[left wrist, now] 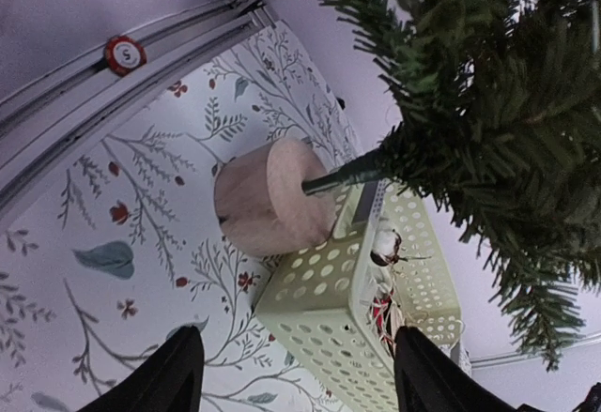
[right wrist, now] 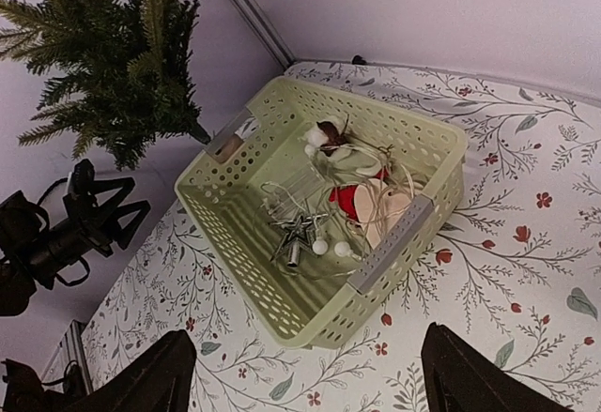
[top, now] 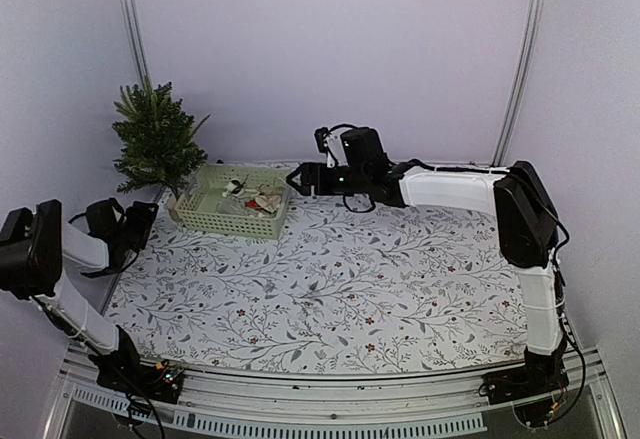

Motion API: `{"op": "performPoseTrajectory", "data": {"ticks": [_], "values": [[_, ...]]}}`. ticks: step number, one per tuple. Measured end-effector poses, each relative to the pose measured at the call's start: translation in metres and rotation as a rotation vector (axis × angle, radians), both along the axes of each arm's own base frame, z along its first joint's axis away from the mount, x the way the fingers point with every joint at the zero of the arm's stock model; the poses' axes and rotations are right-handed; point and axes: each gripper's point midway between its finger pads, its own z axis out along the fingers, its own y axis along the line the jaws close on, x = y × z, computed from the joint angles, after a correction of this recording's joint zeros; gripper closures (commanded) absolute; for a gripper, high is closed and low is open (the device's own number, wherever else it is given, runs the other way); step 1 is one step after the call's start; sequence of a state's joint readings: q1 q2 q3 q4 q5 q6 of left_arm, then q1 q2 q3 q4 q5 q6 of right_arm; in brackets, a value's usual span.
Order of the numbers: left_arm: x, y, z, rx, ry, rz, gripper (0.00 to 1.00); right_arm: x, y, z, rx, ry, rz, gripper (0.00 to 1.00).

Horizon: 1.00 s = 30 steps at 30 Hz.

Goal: Decorate the small christmas tree

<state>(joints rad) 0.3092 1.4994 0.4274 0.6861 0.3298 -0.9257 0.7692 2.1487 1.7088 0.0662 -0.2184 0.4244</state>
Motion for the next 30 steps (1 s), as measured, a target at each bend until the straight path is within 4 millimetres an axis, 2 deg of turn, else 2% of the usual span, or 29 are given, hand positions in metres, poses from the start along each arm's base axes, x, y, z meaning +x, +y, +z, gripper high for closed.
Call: {"op": "performPoseTrajectory", "data": {"ticks": [4,9,12,15,20,30], "values": [[0.024,0.001,-0.002,-0.016,-0.045,-0.033,0.32,0.010,0.012,-0.031,-0.003,0.073,-0.041,0.17],[0.041,0.002,-0.028,-0.079,-0.036,-0.048,0.33,0.016,0.018,-0.063,-0.001,0.156,-0.067,0.22],[0.051,0.003,-0.040,-0.109,-0.030,-0.051,0.34,0.022,0.023,-0.069,0.019,0.182,-0.082,0.27],[0.062,0.006,-0.039,-0.112,-0.044,-0.055,0.34,0.030,0.032,-0.067,0.054,0.189,-0.090,0.33],[0.088,0.014,-0.028,-0.096,-0.090,-0.063,0.34,0.039,0.043,-0.074,0.097,0.216,-0.097,0.35],[0.129,0.028,-0.029,-0.071,-0.098,-0.068,0.34,0.046,0.053,-0.096,0.126,0.262,-0.103,0.38]]}}
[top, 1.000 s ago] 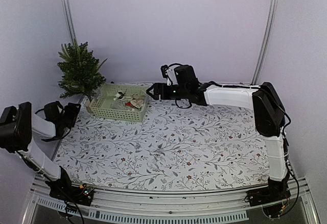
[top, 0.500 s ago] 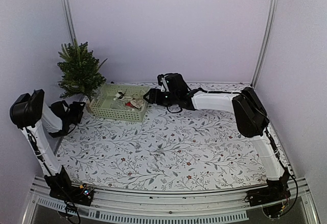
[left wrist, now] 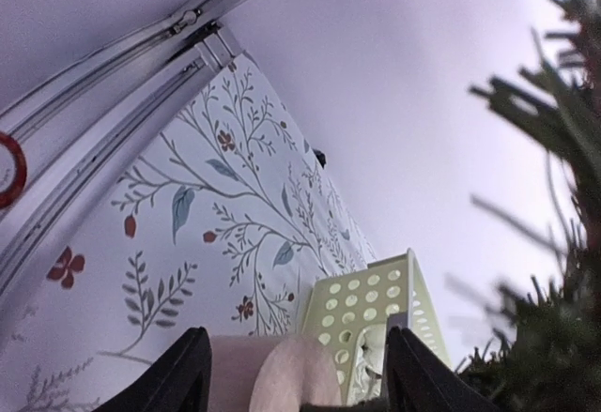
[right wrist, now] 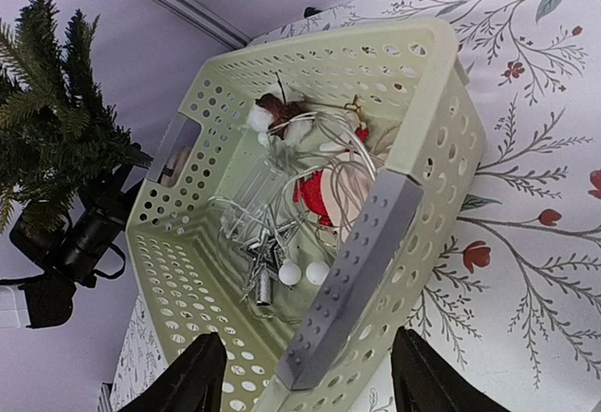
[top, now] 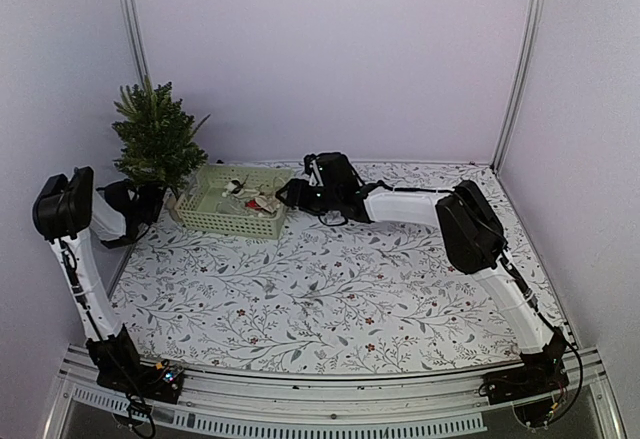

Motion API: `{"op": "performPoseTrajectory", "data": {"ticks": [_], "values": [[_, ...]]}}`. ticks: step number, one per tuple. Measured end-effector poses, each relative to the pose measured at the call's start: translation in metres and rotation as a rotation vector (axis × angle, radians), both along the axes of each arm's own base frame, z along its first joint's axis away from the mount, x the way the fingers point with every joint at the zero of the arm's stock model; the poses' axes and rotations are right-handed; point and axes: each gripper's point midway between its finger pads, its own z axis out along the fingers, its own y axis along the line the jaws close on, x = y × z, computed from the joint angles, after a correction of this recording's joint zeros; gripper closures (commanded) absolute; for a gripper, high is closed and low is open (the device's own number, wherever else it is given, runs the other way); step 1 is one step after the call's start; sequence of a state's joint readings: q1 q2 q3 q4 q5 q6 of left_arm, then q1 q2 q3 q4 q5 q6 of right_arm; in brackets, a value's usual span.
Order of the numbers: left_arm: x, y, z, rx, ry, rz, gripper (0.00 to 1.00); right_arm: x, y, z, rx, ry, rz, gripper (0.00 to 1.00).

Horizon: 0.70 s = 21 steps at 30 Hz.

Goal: Decorate the small christmas tree

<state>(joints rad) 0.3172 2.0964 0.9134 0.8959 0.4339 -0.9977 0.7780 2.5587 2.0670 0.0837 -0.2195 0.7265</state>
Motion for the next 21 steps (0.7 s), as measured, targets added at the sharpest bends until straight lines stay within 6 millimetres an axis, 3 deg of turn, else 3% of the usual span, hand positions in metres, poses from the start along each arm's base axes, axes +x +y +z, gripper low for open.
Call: {"op": "performPoseTrajectory", "data": {"ticks": [8,13,17,21], "values": [[0.029,0.009,-0.010,0.025,0.016,-0.015,0.34,0.006,0.008,-0.001,0.058,0.018,-0.010,0.59],[0.035,0.007,-0.028,0.020,0.053,-0.035,0.34,0.006,0.009,-0.009,0.089,0.070,-0.012,0.84],[0.044,0.000,-0.030,0.019,0.056,-0.064,0.35,0.012,0.007,0.001,0.153,0.096,-0.019,0.99],[0.048,-0.005,-0.032,0.034,0.078,-0.083,0.36,0.018,0.000,-0.001,0.180,0.116,-0.027,1.00]]}}
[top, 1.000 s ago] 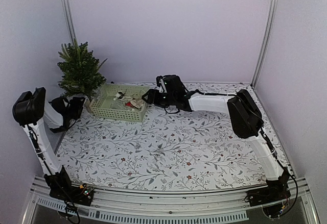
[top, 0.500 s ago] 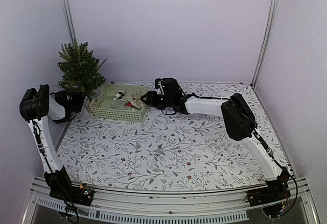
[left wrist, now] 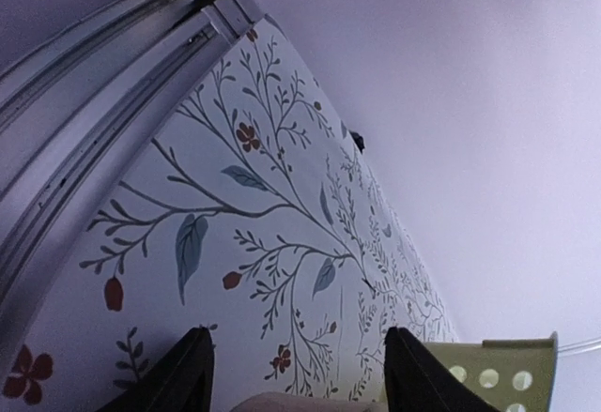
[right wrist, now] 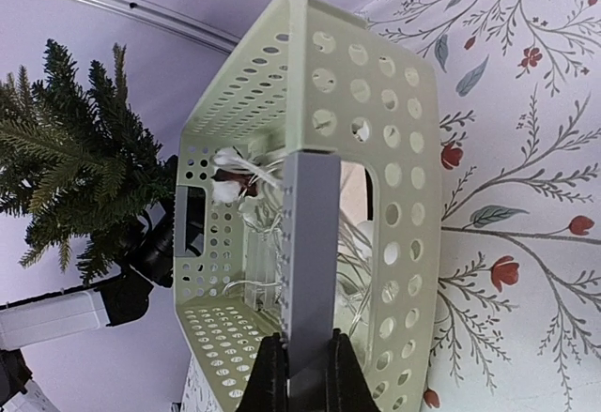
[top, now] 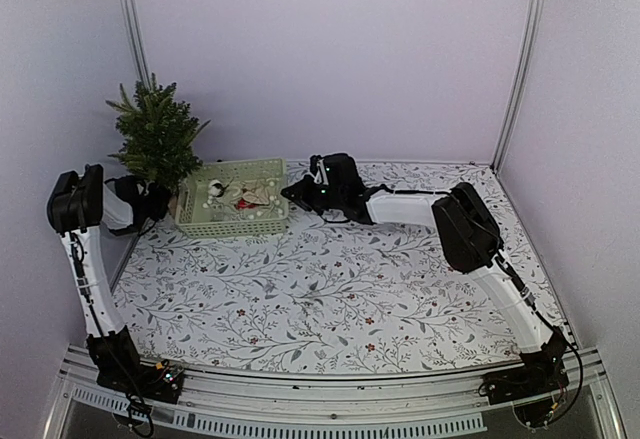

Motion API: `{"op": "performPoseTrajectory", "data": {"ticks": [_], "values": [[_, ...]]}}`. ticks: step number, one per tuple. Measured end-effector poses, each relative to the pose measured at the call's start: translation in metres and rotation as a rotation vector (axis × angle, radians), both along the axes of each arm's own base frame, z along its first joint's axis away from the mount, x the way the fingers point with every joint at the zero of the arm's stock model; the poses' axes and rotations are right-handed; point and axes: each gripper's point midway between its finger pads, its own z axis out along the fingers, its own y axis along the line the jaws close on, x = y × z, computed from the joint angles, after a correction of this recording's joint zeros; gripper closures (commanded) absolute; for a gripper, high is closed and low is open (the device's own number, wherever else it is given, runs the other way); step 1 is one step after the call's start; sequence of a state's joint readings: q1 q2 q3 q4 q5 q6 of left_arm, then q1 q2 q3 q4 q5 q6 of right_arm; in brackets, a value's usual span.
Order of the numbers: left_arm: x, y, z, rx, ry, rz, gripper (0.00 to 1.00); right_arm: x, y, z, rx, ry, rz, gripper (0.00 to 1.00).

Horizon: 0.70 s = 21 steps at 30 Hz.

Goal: Decorate the small christmas tree

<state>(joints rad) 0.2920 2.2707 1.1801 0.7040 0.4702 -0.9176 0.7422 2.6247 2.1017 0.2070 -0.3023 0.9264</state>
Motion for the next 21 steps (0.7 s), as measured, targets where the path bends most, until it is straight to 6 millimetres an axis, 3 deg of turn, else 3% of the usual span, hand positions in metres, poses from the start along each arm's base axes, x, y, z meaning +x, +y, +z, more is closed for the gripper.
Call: {"op": "performPoseTrajectory", "data": {"ticks": [10,17,21], "values": [[-0.004,-0.031,-0.003,-0.002,0.016,-0.049,0.38,-0.002,-0.035,-0.001,-0.009,0.030,-0.055,1.00],[-0.007,-0.070,-0.004,0.002,0.020,-0.109,0.40,-0.001,-0.088,-0.006,-0.032,0.103,-0.143,1.00],[-0.007,-0.098,-0.005,0.008,0.017,-0.151,0.41,-0.001,-0.130,-0.008,-0.049,0.140,-0.201,1.00]]}}
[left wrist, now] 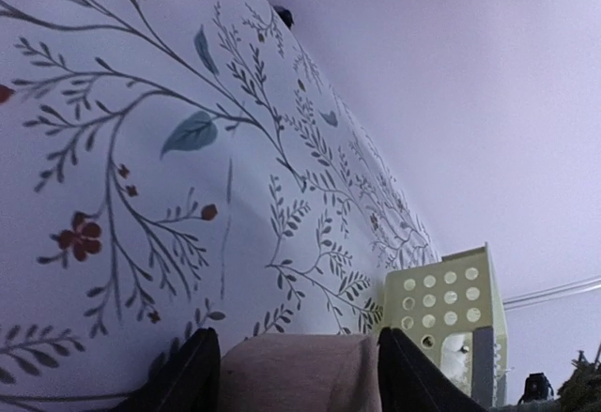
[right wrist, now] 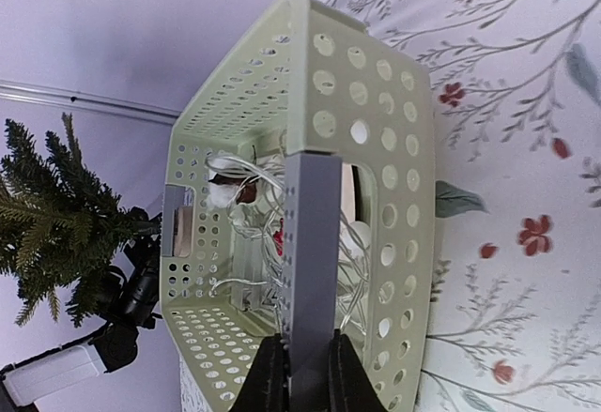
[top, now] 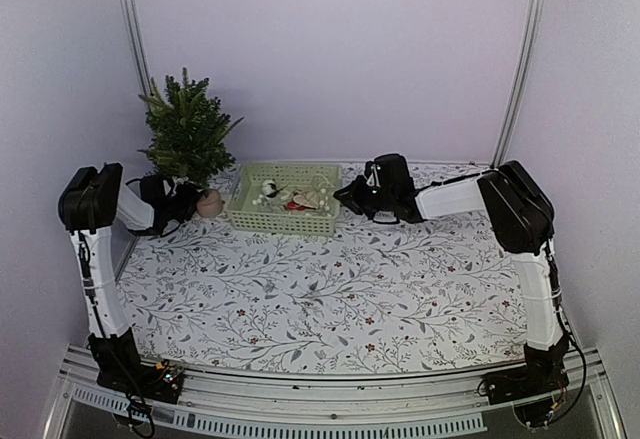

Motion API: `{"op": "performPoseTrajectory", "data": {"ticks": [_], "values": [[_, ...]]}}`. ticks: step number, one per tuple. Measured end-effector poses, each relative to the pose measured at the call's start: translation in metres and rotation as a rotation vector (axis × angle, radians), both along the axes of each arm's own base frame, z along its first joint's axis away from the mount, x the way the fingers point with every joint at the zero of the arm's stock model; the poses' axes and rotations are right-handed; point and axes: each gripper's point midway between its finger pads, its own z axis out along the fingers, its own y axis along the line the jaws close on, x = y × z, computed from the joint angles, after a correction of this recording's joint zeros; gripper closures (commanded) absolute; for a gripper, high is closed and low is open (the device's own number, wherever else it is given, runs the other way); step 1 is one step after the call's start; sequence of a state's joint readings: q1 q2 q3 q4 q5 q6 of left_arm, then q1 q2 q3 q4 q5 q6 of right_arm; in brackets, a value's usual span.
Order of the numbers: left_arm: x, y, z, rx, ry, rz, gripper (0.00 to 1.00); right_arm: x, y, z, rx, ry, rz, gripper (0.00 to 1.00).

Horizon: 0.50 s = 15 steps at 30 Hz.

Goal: Decorate the small christmas tree

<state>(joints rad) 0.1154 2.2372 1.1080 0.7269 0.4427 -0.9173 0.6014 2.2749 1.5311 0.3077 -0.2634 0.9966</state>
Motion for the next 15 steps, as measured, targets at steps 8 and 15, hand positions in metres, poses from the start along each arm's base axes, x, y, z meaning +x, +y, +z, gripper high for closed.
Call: {"op": "performPoseTrajectory", "data": {"ticks": [8,15], "values": [[-0.003,-0.054,0.000,0.006,-0.003,-0.089,0.43,0.003,-0.101,-0.002,-0.039,0.040,-0.120,1.00],[-0.013,-0.119,0.000,0.019,-0.008,-0.199,0.44,-0.001,-0.183,0.000,-0.080,0.043,-0.198,1.00]]}}
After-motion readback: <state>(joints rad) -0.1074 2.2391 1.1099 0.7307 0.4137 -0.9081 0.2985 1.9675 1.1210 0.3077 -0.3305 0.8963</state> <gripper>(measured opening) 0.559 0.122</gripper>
